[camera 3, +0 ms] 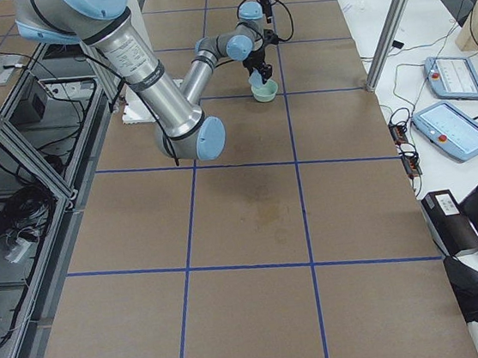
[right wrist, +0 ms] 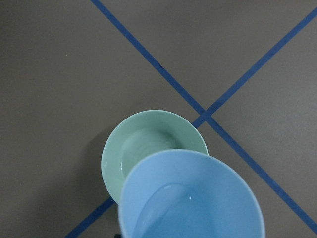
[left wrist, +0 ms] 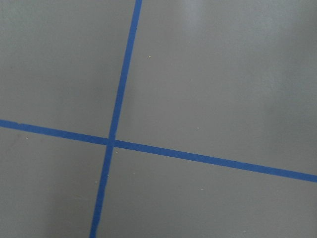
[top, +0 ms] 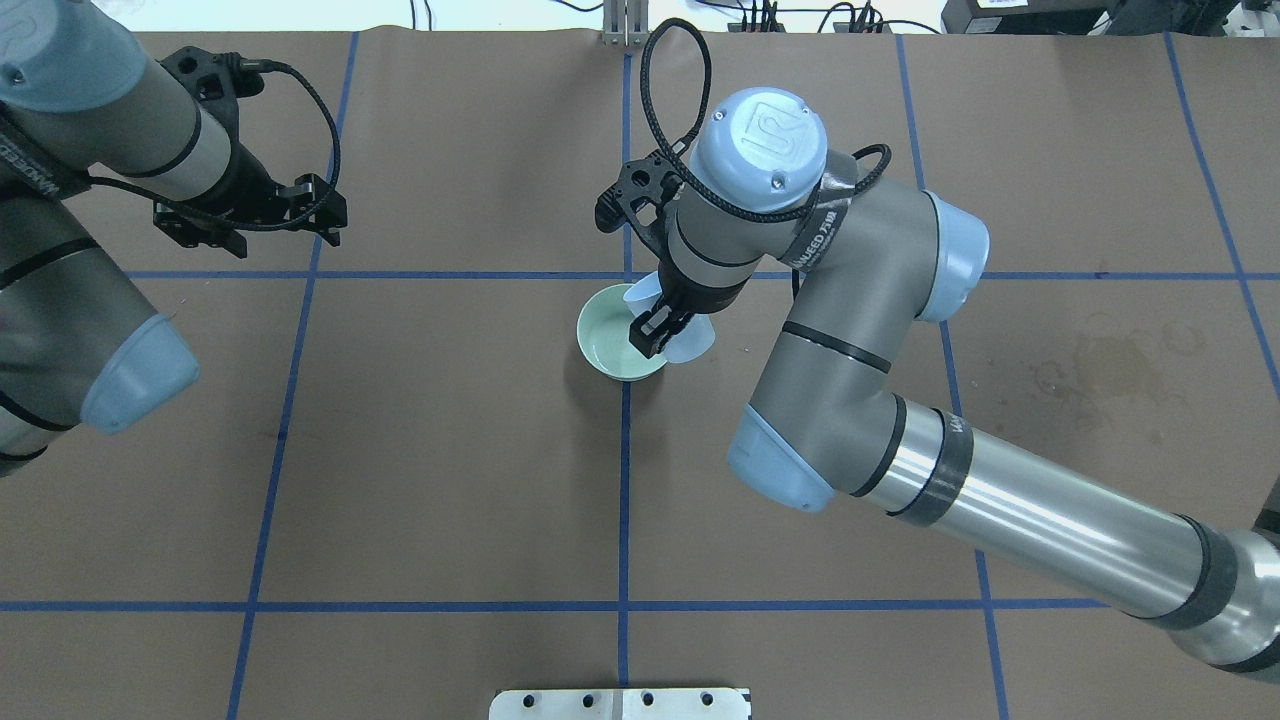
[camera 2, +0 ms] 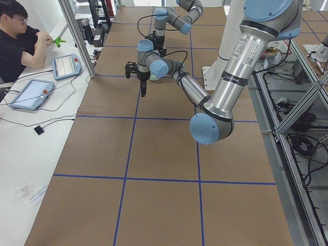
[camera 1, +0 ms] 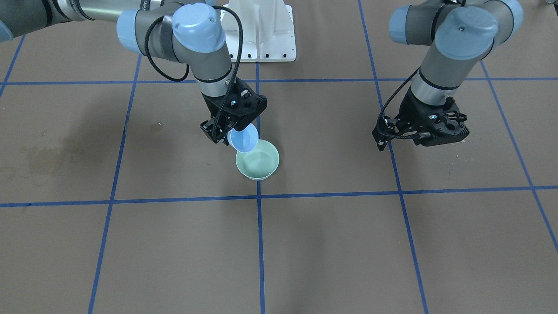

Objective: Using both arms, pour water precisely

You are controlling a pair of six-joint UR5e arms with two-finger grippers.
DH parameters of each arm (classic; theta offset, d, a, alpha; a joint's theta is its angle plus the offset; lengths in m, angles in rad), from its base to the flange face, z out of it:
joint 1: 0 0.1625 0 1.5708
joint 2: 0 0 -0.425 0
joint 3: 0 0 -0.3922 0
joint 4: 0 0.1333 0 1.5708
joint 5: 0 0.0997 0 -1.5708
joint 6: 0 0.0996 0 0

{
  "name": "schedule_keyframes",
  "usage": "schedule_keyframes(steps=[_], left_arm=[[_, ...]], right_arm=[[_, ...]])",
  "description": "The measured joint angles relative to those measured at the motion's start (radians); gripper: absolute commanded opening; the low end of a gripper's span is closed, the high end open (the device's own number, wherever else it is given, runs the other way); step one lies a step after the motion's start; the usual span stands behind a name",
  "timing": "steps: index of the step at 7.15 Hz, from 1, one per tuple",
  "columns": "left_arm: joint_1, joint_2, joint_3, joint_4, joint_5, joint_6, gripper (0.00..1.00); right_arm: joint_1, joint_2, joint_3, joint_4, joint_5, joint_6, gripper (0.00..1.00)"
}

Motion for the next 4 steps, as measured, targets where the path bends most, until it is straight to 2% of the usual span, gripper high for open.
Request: schedule_keyframes(steps=[1,4], left_arm=[[-0.006,0.017,-0.001,-0.007,-0.002,0.031,1.0],[-0.022,0.039,-0.003,-0.019,-0.006,0.066,1.0]], right_arm=[[0.007,0.03,-0.05,-0.031,0.037,-0.003,0.0],[0.007,0.142,-0.171,-0.15,0.058,-0.044,0.0]])
